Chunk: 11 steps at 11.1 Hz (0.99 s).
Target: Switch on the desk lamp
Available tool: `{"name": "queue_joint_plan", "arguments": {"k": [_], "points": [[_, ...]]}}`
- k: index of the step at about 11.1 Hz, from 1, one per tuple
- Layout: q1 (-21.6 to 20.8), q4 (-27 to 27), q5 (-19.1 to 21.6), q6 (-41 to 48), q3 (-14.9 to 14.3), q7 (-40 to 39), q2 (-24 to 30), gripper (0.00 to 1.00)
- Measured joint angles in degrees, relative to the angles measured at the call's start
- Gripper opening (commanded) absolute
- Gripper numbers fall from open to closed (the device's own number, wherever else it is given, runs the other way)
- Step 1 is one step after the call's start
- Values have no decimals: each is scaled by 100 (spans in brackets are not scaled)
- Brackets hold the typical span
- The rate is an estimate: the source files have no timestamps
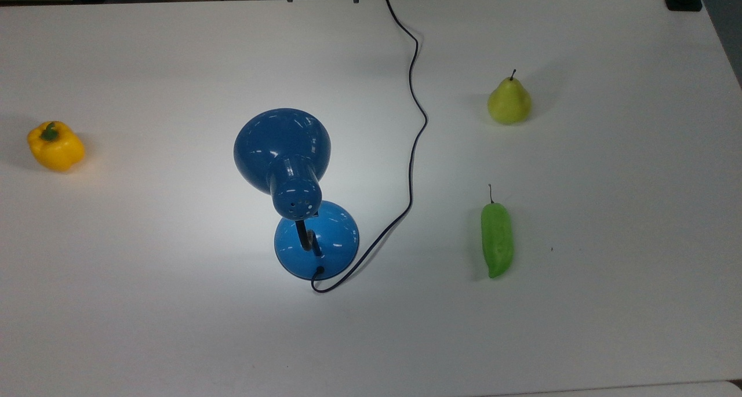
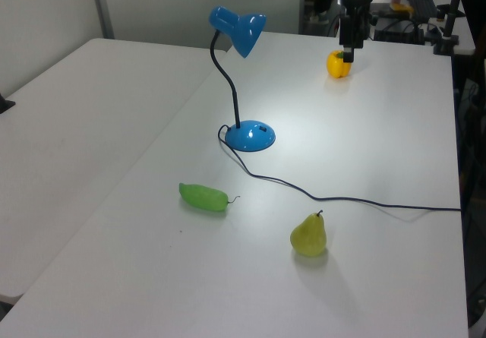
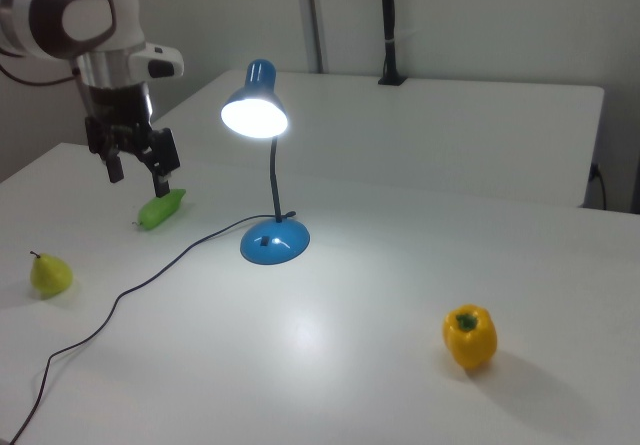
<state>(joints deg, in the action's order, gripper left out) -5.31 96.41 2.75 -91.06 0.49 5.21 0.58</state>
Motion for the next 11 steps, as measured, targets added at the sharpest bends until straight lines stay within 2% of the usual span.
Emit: {"name": "queue_joint_plan", "arguments": {"k": [2, 4, 8, 11], "points": [[0, -393, 2, 161, 0, 327, 16, 100], [-7, -560, 7, 165, 0, 524, 36, 100], [-129, -349, 11, -718, -20, 518, 27, 100], [-197, -285, 11, -900, -230, -417, 31, 100]]}}
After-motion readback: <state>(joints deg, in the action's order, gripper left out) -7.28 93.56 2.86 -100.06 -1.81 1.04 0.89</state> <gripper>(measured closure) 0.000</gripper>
